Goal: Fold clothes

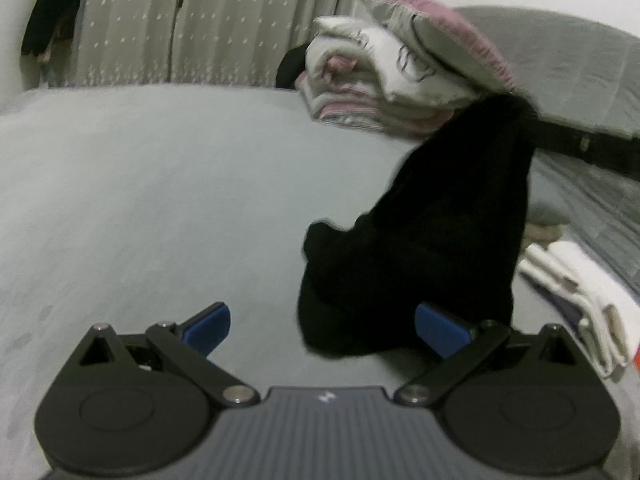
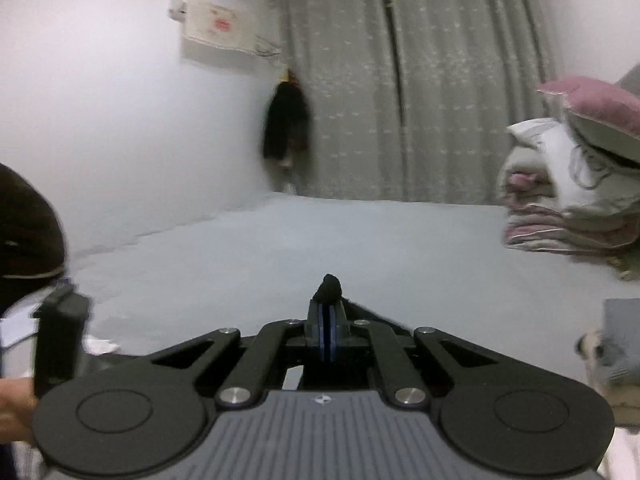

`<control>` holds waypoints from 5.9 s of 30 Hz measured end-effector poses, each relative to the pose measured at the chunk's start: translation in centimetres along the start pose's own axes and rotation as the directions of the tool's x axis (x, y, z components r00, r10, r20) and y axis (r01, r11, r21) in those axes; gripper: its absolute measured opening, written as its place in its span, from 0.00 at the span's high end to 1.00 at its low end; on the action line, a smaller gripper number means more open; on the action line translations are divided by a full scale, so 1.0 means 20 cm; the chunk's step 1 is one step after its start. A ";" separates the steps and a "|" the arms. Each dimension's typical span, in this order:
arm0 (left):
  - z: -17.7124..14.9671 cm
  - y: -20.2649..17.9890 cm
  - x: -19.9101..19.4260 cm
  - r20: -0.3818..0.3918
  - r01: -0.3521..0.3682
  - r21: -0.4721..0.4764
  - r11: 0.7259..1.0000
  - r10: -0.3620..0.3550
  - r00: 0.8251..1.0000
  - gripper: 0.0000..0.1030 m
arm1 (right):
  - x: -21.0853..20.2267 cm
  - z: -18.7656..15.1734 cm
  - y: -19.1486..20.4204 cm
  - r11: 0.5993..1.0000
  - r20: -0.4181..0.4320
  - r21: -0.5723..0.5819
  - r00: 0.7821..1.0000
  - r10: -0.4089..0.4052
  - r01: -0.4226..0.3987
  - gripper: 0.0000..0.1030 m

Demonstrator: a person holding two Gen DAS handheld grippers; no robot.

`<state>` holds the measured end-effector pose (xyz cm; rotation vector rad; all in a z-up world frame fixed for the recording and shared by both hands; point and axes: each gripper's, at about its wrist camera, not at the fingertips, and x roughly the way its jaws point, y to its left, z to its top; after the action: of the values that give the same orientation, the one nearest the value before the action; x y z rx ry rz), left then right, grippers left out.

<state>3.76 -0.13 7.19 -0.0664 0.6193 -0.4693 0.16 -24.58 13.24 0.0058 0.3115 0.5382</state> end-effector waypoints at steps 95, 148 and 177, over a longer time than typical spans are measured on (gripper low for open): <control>0.10 0.34 0.03 -0.093 -0.172 -0.084 0.981 0.165 0.982 0.14 | 0.12 0.04 -0.42 0.841 -0.095 0.089 0.845 -0.526 0.534 0.78; 0.11 0.83 -0.22 0.038 0.008 -0.579 0.815 0.017 0.999 0.33 | 0.09 0.10 -0.18 0.915 0.169 0.005 0.902 -0.398 0.403 0.96; 0.09 0.25 0.02 -0.153 -0.083 -0.066 0.994 0.072 0.986 0.94 | 0.18 -0.06 -0.49 0.918 -0.215 -0.007 0.896 -0.388 0.395 0.73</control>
<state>7.07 4.00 7.58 -0.0758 0.7843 -0.3789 7.69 -31.29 10.27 -0.0785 0.5189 0.1291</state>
